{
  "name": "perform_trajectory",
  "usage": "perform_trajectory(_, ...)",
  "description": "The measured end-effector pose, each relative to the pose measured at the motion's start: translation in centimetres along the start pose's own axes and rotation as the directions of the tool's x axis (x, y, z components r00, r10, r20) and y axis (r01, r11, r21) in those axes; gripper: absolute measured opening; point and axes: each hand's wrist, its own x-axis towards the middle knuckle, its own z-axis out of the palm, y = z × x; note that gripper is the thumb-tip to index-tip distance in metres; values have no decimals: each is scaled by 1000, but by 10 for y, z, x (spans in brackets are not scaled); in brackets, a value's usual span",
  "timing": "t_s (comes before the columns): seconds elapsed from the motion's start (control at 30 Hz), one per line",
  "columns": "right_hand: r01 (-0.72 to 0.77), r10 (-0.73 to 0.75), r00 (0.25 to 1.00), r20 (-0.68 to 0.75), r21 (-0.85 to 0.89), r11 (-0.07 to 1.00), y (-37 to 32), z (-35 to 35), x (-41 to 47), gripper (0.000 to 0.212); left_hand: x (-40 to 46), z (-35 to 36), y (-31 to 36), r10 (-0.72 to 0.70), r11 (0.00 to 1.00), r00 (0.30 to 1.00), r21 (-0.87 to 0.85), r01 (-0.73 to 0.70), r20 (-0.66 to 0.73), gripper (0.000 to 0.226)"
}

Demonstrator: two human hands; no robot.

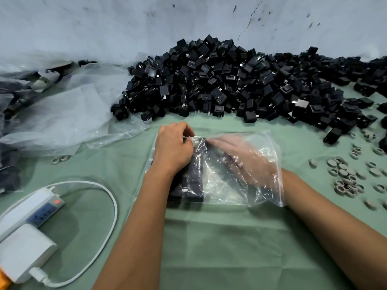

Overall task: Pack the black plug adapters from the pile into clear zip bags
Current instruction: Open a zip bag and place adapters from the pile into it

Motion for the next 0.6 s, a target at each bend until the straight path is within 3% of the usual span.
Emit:
perform_trajectory(0.1, -98, 98, 995, 12, 12, 995, 0, 3, 0, 60, 1, -1, 1, -22, 999, 1000, -31, 22, -7, 26)
perform_trajectory(0.3, -44, 45, 998, 35, -13, 999, 4, 3, 2, 62, 2, 2, -1, -42, 999, 999, -26, 41, -25, 37)
perform_trajectory(0.43, -2, 2, 1000, -31, 22, 1000, -5, 9, -4, 59, 2, 3, -1, -50, 998, 998, -33, 49, -37, 35)
perform_trajectory(0.53, -139, 146, 989, 38, -135, 981, -9, 9, 1, 57, 2, 3, 0, -36, 999, 999, -28, 35, -29, 35)
perform_trajectory(0.6, -118, 127, 991, 35, -191, 975, -14, 11, 2, 46, 2, 4, -1, -35, 999, 999, -29, 35, -22, 33)
